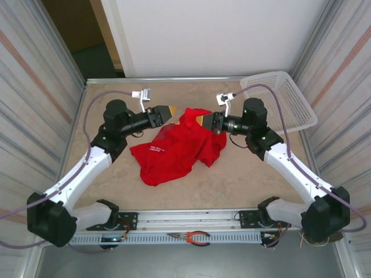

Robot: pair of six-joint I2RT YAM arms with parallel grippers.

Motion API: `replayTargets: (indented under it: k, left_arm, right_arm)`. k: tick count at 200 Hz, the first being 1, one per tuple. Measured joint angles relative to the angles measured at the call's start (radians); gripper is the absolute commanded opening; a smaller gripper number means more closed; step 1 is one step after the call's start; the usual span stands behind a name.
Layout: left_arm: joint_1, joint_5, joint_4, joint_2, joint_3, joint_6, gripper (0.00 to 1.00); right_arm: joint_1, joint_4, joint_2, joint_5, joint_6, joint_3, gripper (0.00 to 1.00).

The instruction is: Fold the inside-out t-shirt

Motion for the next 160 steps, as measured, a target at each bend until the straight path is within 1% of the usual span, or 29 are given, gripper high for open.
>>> replayTargets:
  k: [19,56,71,79,83,109,120,124,130,132,136,142,149,160]
  left_arm:
    - [-0.037,-0.003,-0.002,0.037,0.002,0.019,0.58]
    - [-0.063,-0.013,-0.01,0.145,0.04,0.043,0.58]
    - [-0.069,-0.014,-0.009,0.17,0.063,0.047,0.55]
    - [-0.071,-0.014,-0.009,0.178,0.075,0.048,0.49]
    - [-0.072,-0.014,-0.008,0.182,0.082,0.052,0.44]
    - [-0.084,-0.012,-0.001,0.197,0.116,0.062,0.01]
    - [-0.089,-0.006,0.003,0.207,0.133,0.063,0.0]
    - [-0.089,-0.003,0.003,0.211,0.139,0.063,0.0]
    - [-0.089,0.002,0.004,0.217,0.151,0.061,0.0]
    - [-0.089,0.003,0.004,0.219,0.155,0.059,0.0]
    - [-0.089,0.006,0.002,0.224,0.165,0.059,0.0]
    - [-0.089,0.008,-0.005,0.23,0.183,0.059,0.0]
    - [-0.089,0.01,-0.018,0.238,0.211,0.058,0.0]
    - [-0.089,0.018,-0.055,0.255,0.285,0.055,0.0]
  right_arm:
    - [-0.003,0.012,0.004,0.008,0.014,-0.009,0.0]
    - [-0.003,0.018,0.004,0.012,0.019,-0.029,0.0]
    - [-0.003,0.02,0.004,0.012,0.019,-0.034,0.0]
    - [-0.003,0.021,0.004,0.013,0.019,-0.035,0.0]
    - [-0.003,0.022,0.004,0.013,0.019,-0.036,0.0]
    - [-0.003,0.026,0.004,0.016,0.019,-0.04,0.0]
    - [-0.003,0.026,0.004,0.019,0.019,-0.04,0.0]
    - [-0.003,0.025,0.004,0.021,0.019,-0.04,0.07]
    - [-0.004,0.023,0.004,0.026,0.019,-0.04,0.21]
    - [-0.005,0.02,0.004,0.029,0.019,-0.04,0.27]
    - [-0.006,0.015,0.003,0.035,0.018,-0.04,0.37]
    - [-0.01,0.0,0.003,0.044,0.015,-0.039,0.49]
    - [-0.016,-0.024,0.001,0.061,0.012,-0.037,0.57]
    - [-0.026,-0.07,-0.008,0.092,-0.002,-0.032,0.63]
